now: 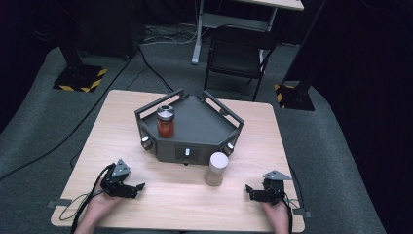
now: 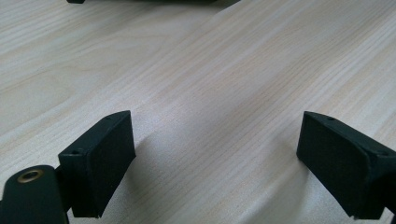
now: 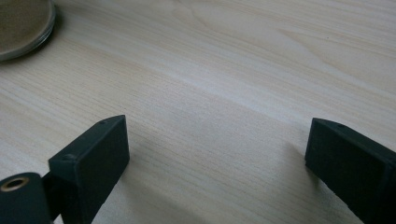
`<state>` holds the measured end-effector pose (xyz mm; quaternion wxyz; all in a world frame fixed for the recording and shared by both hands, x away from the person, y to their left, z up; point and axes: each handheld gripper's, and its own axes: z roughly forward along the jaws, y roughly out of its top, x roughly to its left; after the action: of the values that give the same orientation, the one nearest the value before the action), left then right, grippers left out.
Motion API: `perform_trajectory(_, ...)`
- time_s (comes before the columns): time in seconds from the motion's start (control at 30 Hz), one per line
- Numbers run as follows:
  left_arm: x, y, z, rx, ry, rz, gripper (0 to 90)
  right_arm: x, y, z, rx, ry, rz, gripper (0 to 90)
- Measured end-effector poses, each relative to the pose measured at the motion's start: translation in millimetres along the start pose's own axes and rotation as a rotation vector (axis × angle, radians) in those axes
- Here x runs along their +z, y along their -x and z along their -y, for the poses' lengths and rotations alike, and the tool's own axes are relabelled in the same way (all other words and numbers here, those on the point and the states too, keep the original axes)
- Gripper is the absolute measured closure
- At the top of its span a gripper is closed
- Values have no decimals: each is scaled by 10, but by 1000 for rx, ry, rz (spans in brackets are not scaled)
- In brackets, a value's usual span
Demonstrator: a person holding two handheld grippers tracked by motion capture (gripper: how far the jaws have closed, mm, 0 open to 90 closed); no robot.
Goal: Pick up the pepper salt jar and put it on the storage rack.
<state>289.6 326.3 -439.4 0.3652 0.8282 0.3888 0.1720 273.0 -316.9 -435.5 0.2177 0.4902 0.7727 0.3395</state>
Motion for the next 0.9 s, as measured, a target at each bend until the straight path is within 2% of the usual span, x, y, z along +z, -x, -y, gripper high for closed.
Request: perform_trajectory(0.9, 1, -1, 1, 0, 1, 0, 107, -11, 2, 12, 0, 5, 0, 76)
